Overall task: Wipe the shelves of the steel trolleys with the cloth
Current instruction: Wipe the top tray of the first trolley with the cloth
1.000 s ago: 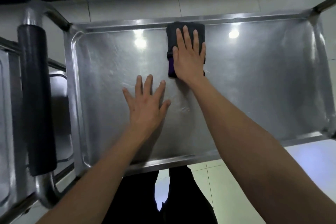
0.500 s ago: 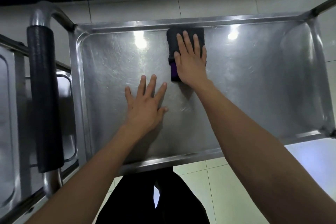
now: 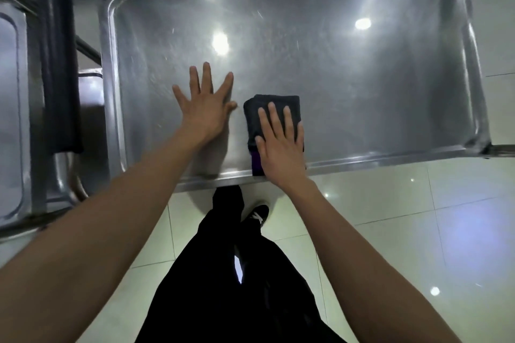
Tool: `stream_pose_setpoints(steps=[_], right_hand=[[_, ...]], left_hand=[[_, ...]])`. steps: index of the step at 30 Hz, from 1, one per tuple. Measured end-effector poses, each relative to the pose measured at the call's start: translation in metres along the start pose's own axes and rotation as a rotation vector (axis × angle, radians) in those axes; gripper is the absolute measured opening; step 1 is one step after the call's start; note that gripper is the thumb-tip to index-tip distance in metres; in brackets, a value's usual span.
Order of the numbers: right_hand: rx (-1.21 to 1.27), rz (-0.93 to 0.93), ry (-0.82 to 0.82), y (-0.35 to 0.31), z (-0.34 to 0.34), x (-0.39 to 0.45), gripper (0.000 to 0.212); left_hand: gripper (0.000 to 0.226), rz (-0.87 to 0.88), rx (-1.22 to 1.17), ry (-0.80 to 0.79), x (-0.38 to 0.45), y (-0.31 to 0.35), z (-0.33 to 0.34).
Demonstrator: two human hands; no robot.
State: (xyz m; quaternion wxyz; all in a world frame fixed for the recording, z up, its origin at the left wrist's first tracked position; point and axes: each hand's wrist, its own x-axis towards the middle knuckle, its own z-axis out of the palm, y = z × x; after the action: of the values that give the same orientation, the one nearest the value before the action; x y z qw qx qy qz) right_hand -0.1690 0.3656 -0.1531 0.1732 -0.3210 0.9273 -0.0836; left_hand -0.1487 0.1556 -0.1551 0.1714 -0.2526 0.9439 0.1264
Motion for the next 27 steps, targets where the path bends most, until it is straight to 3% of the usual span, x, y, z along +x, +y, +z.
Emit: stream_pose_setpoints(steps=[7,11,15,27], right_hand=[[0.015,0.002,-0.016,-0.005,0.017,-0.058,0.058],[0.001,0.032,0.000,-0.010,0.019,-0.055,0.058],[-0.019,0.036,0.013,-0.019,0.018,-0.036,0.058],[0.013,0.064,0.010,-0.060,-0.015,0.089,0.057]], left_hand=[[0.074,-0.057,-0.012,0.037,-0.022,0.003,-0.004],[0.056,0.026,0.011,0.095,-0.019,-0.022,-0.010],[0.047,0.058,0.024,0.100,-0.017,-0.040,-0.014],[0.051,0.047,-0.006,0.098,-0.019,-0.046,-0.014]])
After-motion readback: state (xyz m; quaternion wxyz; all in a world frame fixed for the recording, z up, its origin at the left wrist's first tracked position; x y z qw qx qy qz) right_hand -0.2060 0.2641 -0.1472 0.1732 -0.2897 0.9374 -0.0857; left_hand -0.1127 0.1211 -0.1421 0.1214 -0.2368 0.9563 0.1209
